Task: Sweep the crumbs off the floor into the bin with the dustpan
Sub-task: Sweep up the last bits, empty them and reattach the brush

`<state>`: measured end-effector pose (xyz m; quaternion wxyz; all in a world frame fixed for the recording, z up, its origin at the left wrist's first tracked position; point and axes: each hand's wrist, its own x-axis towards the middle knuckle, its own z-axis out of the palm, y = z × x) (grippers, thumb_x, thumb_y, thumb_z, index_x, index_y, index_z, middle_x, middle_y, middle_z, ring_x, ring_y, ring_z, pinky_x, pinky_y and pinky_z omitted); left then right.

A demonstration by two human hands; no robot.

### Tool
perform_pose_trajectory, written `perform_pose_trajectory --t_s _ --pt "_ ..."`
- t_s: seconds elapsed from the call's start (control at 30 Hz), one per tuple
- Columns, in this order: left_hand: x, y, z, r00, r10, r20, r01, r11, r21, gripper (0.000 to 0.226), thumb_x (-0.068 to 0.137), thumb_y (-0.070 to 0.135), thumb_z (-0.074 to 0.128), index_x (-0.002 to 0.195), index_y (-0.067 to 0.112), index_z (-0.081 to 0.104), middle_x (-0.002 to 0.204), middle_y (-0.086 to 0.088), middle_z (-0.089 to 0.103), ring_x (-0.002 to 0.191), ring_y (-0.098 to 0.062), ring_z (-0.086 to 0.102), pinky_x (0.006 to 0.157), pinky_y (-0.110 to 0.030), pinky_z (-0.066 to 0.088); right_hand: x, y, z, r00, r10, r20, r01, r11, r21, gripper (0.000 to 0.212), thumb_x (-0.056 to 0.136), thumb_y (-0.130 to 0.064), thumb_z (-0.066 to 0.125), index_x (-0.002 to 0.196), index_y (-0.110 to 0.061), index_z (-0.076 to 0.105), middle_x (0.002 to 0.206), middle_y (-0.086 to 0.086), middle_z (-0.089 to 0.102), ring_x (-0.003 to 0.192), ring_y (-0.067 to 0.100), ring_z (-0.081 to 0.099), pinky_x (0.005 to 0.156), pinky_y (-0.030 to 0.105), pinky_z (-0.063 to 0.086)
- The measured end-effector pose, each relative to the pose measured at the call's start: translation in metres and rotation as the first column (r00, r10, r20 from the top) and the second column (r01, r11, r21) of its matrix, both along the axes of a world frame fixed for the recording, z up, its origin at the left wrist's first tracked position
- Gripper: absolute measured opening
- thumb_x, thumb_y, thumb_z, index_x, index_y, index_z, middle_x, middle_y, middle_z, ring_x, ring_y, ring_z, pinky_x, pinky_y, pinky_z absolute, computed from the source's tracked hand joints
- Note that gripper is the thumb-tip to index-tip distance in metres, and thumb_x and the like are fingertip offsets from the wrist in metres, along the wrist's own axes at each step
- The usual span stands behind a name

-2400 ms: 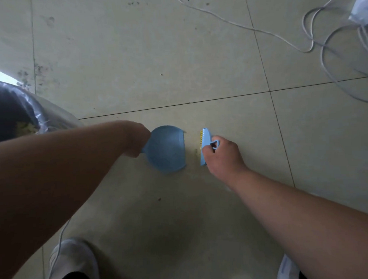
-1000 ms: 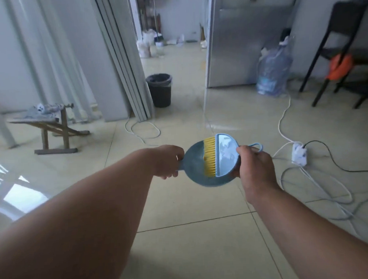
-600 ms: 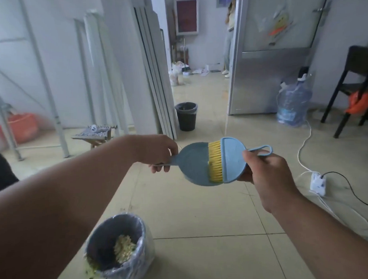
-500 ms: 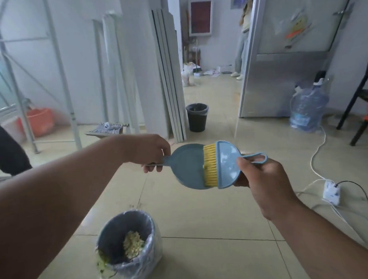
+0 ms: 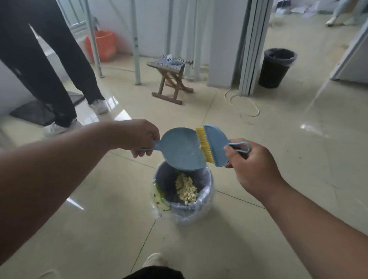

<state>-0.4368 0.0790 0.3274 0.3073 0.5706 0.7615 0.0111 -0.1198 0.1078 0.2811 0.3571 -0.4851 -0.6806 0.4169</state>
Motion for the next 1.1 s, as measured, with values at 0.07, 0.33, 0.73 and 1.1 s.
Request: perform_pose_trajectory --t_s 0.07,0.33,0.73,1.1 --pt "-0.018 -0.010 -0.030 0.999 0.047 0.011 -0.047 0.998 -0.050 0.022 0.085 0.008 0.052 0.087 0.012 0.073 0.070 -0.008 0.077 0.052 -0.022 0.066 0.054 -0.030 0.057 -0.022 -0.001 -0.029 0.995 0.062 0.074 -0.063 0.998 0.008 0.010 0.097 -0.029 0.067 0.098 -0.030 0.077 0.085 -0.012 0.077 0.082 0.012 0.074 0.078 0.034 0.060" --pt "-0.047 -0.031 -0.082 0.993 0.120 0.017 -0.116 0.978 -0.173 0.023 0.081 0.008 0.051 0.076 0.013 0.073 0.056 -0.004 0.070 0.042 -0.020 0.053 0.057 -0.029 0.046 -0.060 -0.018 -0.106 0.930 0.207 0.305 -0.207 0.978 -0.031 0.018 0.098 -0.019 0.060 0.098 -0.005 0.069 0.092 0.014 0.072 0.090 0.030 0.066 0.081 0.044 0.055" --pt "-0.025 -0.003 -0.091 0.990 0.068 -0.123 -0.093 0.972 -0.215 0.023 0.096 0.011 0.062 0.114 0.013 0.076 0.102 -0.005 0.078 0.073 -0.018 0.071 0.057 -0.023 0.057 -0.056 -0.003 -0.118 0.938 0.051 0.344 -0.028 0.997 -0.070 0.020 0.099 -0.028 0.057 0.094 -0.017 0.072 0.081 0.002 0.072 0.078 0.024 0.068 0.073 0.033 0.053" --pt "-0.017 -0.007 -0.100 0.969 0.213 0.128 -0.200 0.974 -0.107 0.026 0.087 0.006 0.046 0.088 0.013 0.071 0.068 -0.007 0.073 0.052 -0.022 0.054 0.051 -0.029 0.044 -0.036 0.013 -0.083 0.904 -0.392 -0.167 0.310 0.874 -0.375 0.019 0.101 -0.027 0.058 0.090 -0.016 0.069 0.096 0.014 0.076 0.075 0.017 0.078 0.080 0.043 0.065"
